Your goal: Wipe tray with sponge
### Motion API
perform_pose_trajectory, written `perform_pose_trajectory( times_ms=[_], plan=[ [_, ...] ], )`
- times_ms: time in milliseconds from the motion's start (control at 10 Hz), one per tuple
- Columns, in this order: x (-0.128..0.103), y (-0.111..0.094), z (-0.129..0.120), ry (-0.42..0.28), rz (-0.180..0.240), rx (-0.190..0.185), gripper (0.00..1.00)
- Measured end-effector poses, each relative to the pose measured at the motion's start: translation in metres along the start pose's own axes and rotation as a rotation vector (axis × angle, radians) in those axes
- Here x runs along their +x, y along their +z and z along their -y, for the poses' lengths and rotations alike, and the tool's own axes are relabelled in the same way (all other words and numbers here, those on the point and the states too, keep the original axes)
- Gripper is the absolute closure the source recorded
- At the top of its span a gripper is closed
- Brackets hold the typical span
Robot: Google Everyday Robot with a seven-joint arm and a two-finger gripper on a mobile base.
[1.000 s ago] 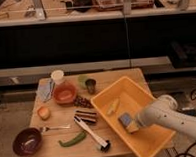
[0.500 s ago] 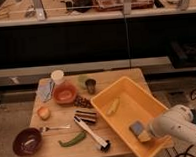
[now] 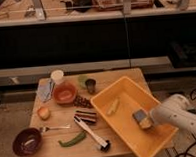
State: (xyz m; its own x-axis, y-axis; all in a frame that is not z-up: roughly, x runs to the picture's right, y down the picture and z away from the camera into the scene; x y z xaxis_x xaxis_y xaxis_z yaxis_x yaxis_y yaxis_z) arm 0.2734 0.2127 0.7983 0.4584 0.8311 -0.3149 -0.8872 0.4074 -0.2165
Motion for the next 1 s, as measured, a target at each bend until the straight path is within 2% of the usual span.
perform_pose_trajectory(
  times_ms=[200, 400, 700, 800, 1000],
  plan=[
    [-0.029, 0.009, -0.015, -0.015, 0.017, -0.013, 1.00],
    [-0.038, 0.009, -0.038, -0.052, 0.034, -0.055, 1.00],
    [-0.017, -0.003, -0.067, -0.104, 0.041, -0.118, 1.00],
    [0.003, -0.009, -0.077, -0.121, 0.033, -0.146, 1.00],
    [0.030, -0.013, -0.082, -0.130, 0.011, -0.166, 1.00]
  ],
)
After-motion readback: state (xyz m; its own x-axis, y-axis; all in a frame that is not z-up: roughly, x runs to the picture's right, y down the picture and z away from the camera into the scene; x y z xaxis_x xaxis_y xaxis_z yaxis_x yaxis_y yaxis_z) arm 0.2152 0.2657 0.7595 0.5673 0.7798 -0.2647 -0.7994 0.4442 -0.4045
